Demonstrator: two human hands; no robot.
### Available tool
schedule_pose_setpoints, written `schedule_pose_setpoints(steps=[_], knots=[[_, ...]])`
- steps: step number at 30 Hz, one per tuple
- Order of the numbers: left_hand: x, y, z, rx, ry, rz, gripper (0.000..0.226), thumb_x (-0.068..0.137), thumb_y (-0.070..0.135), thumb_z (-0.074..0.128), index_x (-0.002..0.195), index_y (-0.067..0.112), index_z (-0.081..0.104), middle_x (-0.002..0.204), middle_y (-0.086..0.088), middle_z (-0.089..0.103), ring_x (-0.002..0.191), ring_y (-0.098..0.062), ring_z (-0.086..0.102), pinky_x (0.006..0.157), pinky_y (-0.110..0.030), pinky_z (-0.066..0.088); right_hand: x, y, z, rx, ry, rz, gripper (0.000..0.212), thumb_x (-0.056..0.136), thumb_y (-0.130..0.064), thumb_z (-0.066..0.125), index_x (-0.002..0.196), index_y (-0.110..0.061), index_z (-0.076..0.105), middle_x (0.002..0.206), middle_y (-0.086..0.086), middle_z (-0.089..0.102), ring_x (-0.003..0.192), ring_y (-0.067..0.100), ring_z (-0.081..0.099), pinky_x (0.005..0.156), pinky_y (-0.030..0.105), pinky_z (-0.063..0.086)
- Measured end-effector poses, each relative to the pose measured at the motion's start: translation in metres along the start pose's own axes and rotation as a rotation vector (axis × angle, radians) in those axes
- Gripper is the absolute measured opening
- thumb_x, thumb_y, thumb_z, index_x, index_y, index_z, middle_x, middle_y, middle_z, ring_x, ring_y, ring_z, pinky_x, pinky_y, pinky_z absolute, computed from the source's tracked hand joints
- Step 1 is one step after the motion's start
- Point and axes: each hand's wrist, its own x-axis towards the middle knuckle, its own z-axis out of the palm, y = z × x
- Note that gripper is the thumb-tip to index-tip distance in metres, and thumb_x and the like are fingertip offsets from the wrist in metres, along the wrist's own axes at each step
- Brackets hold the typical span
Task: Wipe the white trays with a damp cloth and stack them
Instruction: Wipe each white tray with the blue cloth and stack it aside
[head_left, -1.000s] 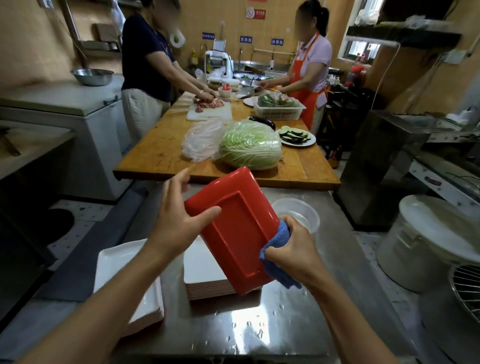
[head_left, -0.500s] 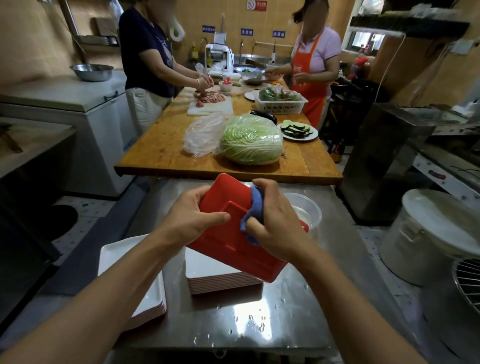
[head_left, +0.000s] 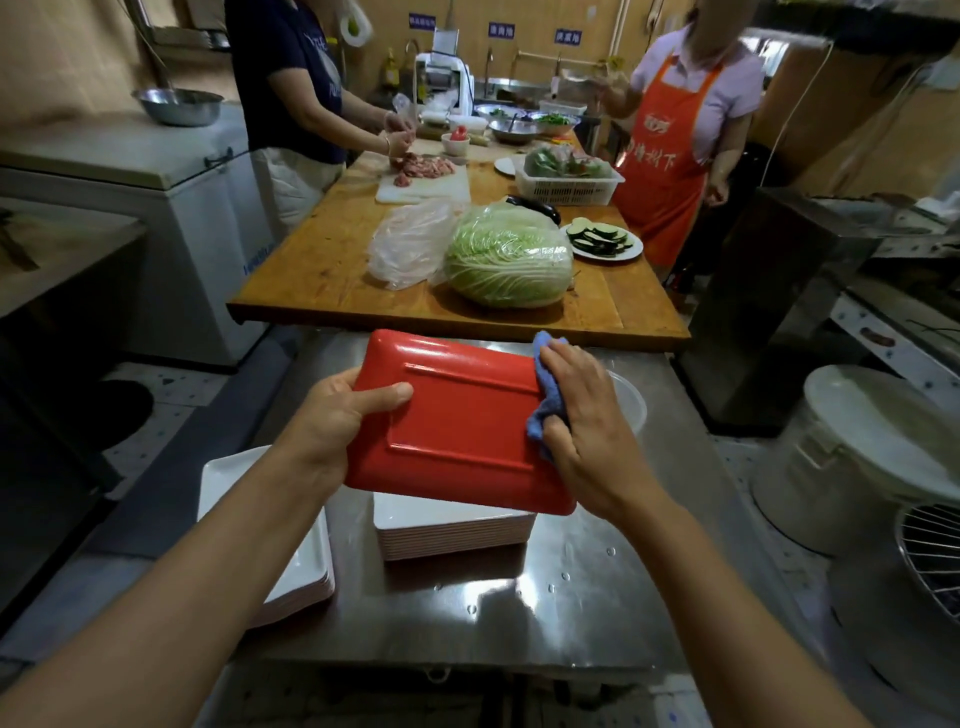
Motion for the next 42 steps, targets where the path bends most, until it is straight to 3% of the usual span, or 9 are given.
schedule_pose_setpoints(steps=[3, 9, 17, 20, 23, 28, 36, 39, 42], knots=[[0.008, -0.005, 0.001, -0.078, 0.044, -0.083, 0.025, 0.081, 0.007, 0.063, 0.106, 0.012, 0.063, 0.092, -0.013, 0.068, 0.076, -0.026, 0.065, 0.065, -0.036, 0.055, -0.014, 0.003, 0.01, 0.024, -0.006, 0.004, 0.064, 0.084, -0.013, 0.039, 0.147, -0.01, 0.023, 0.151, -0.009, 0.008, 0.143, 0.008, 0.006, 0.115, 0.014, 0.001], [0.015, -0.009, 0.002, -0.198, 0.104, -0.232, 0.005, 0.083, 0.015, 0.065, 0.088, 0.015, 0.063, 0.064, -0.006, 0.071, 0.061, -0.024, 0.068, 0.052, -0.037, 0.054, -0.033, 0.002, 0.028, -0.002, 0.05, 0.005, 0.064, 0.084, -0.011, 0.04, 0.146, -0.007, 0.023, 0.156, 0.002, 0.012, 0.145, 0.014, 0.009, 0.119, 0.035, 0.012], [0.007, -0.017, 0.011, -0.325, 0.161, -0.26, 0.031, 0.084, 0.027, 0.065, 0.107, 0.007, 0.062, 0.093, -0.017, 0.069, 0.08, -0.03, 0.066, 0.065, -0.045, 0.051, -0.028, -0.051, 0.074, -0.126, 0.012, -0.145, 0.063, 0.082, -0.025, 0.038, 0.141, -0.004, 0.037, 0.15, 0.012, 0.031, 0.141, 0.03, 0.021, 0.113, 0.05, 0.022], [0.006, -0.021, 0.007, -0.337, 0.185, -0.187, 0.025, 0.089, 0.029, 0.061, 0.1, 0.007, 0.064, 0.082, -0.013, 0.071, 0.069, -0.022, 0.07, 0.061, -0.036, 0.058, -0.019, -0.069, 0.083, -0.097, -0.059, -0.177, 0.066, 0.083, -0.032, 0.031, 0.146, -0.012, 0.028, 0.154, 0.005, 0.022, 0.145, 0.02, 0.011, 0.118, 0.041, 0.01], [0.001, -0.024, 0.004, -0.35, 0.175, -0.155, 0.036, 0.09, 0.028, 0.059, 0.115, 0.002, 0.061, 0.106, -0.019, 0.068, 0.094, -0.027, 0.067, 0.081, -0.039, 0.055, -0.005, -0.077, 0.086, -0.125, -0.105, -0.191, 0.065, 0.086, -0.033, 0.033, 0.148, -0.017, 0.022, 0.157, 0.0, 0.015, 0.145, 0.014, 0.006, 0.119, 0.035, 0.004], [-0.003, -0.023, -0.009, -0.352, 0.18, -0.102, 0.017, 0.092, 0.024, 0.055, 0.092, 0.009, 0.062, 0.067, -0.007, 0.072, 0.058, -0.018, 0.069, 0.055, -0.035, 0.058, 0.012, -0.064, 0.082, -0.158, -0.112, -0.158, 0.065, 0.087, -0.035, 0.033, 0.149, -0.024, 0.019, 0.157, -0.007, 0.012, 0.145, 0.008, 0.006, 0.118, 0.036, 0.002], [-0.013, -0.021, -0.053, -0.377, 0.212, -0.143, 0.022, 0.088, 0.028, 0.061, 0.101, 0.012, 0.062, 0.082, -0.01, 0.074, 0.071, -0.027, 0.072, 0.059, -0.043, 0.053, 0.014, -0.031, 0.08, 0.002, -0.016, -0.041, 0.06, 0.091, -0.026, 0.032, 0.147, -0.007, 0.022, 0.155, 0.006, 0.02, 0.142, 0.016, 0.017, 0.117, 0.027, 0.012], [-0.017, -0.021, -0.071, -0.405, 0.231, -0.162, 0.023, 0.088, 0.029, 0.061, 0.104, 0.014, 0.063, 0.087, -0.01, 0.074, 0.074, -0.028, 0.072, 0.06, -0.044, 0.053, 0.014, -0.031, 0.086, 0.192, 0.021, 0.065, 0.041, 0.098, -0.016, 0.034, 0.139, -0.013, 0.035, 0.134, 0.003, 0.043, 0.118, 0.007, 0.04, 0.095, 0.005, 0.028], [-0.023, -0.02, -0.089, -0.407, 0.258, -0.144, 0.025, 0.086, 0.029, 0.063, 0.106, 0.015, 0.063, 0.095, -0.012, 0.074, 0.08, -0.029, 0.072, 0.059, -0.044, 0.055, 0.014, -0.035, 0.093, 0.305, 0.002, 0.168, 0.022, 0.1, -0.013, 0.034, 0.117, -0.023, 0.045, 0.099, -0.008, 0.053, 0.088, 0.003, 0.054, 0.069, 0.001, 0.037]])
